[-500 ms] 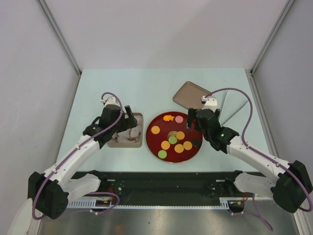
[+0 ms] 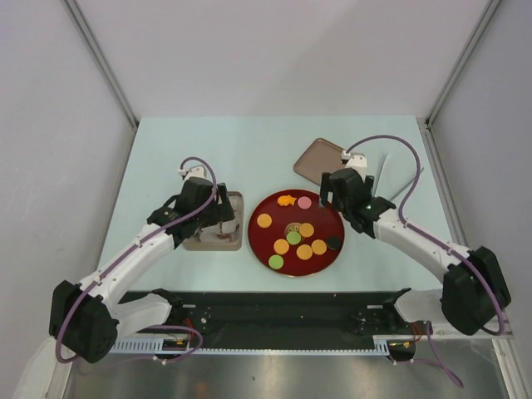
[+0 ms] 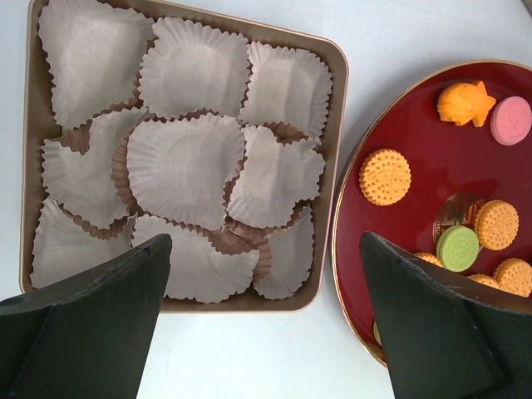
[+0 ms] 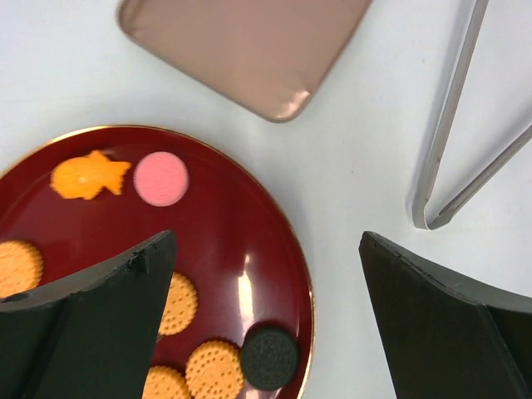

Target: Pack the cookies

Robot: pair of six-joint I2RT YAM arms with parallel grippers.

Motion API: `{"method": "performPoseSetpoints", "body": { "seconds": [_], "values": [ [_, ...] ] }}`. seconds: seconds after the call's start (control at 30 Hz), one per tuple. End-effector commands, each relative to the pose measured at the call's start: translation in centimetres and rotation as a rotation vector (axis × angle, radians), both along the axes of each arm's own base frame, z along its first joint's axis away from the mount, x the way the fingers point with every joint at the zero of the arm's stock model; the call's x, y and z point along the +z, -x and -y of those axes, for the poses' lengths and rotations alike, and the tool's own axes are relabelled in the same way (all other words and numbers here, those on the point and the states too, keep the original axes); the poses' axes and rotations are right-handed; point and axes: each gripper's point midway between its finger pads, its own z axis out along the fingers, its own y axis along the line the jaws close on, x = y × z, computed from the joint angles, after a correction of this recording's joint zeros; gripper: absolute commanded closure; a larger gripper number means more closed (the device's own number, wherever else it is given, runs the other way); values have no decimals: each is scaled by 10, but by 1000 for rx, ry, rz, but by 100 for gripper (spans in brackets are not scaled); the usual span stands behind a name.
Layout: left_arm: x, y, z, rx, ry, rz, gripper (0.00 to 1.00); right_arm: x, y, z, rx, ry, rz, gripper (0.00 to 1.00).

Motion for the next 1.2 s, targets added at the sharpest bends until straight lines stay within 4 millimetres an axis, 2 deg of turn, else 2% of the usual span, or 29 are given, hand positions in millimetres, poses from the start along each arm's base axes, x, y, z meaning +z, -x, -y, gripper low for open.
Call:
{"method": "performPoseSetpoints", "body": {
  "seconds": [0.0, 0.03, 0.07, 0.1, 0.17, 0.23, 0.27, 0.3, 0.5, 0.73, 0.93, 1.1, 1.17],
  "values": [
    [17, -6, 5, -17, 10, 42, 0, -22, -3, -16, 71, -4, -103, 4],
    [17, -5, 6, -22, 14, 42, 0, -25, -2, -29, 111, -3, -89, 5],
    [17, -4, 7, -26, 16, 42, 0, -33, -1, -35, 131, 15, -97, 6],
    [17, -4, 7, -28, 19, 47, 0, -34, -3, -35, 114, 35, -85, 8],
    [17, -2, 8, -31, 24, 47, 0, -37, -3, -48, 125, 55, -74, 11],
    [16, -2, 9, -34, 29, 45, 0, -50, -3, -56, 144, 93, -97, 12],
    [15, -1, 10, -36, 29, 40, 0, -47, -5, -64, 158, 93, -93, 12],
    [14, -1, 11, -38, 30, 35, 0, -58, -6, -64, 152, 110, -119, 13],
    [7, 0, 15, -44, 36, 5, 0, -63, -28, -75, 143, 91, -130, 17],
    [7, 0, 15, -44, 35, 3, 0, -80, -56, -84, 159, 10, -168, 20],
    [5, 0, 12, -33, 21, -2, 0, -90, -56, -84, 152, 25, -179, 21],
    [6, -1, 13, -30, 26, 5, 0, -55, -65, -67, 87, -43, -96, 18],
    [7, -2, 14, -36, 30, 7, 0, -41, -75, -46, 27, -67, -71, 14]
  ]
}}
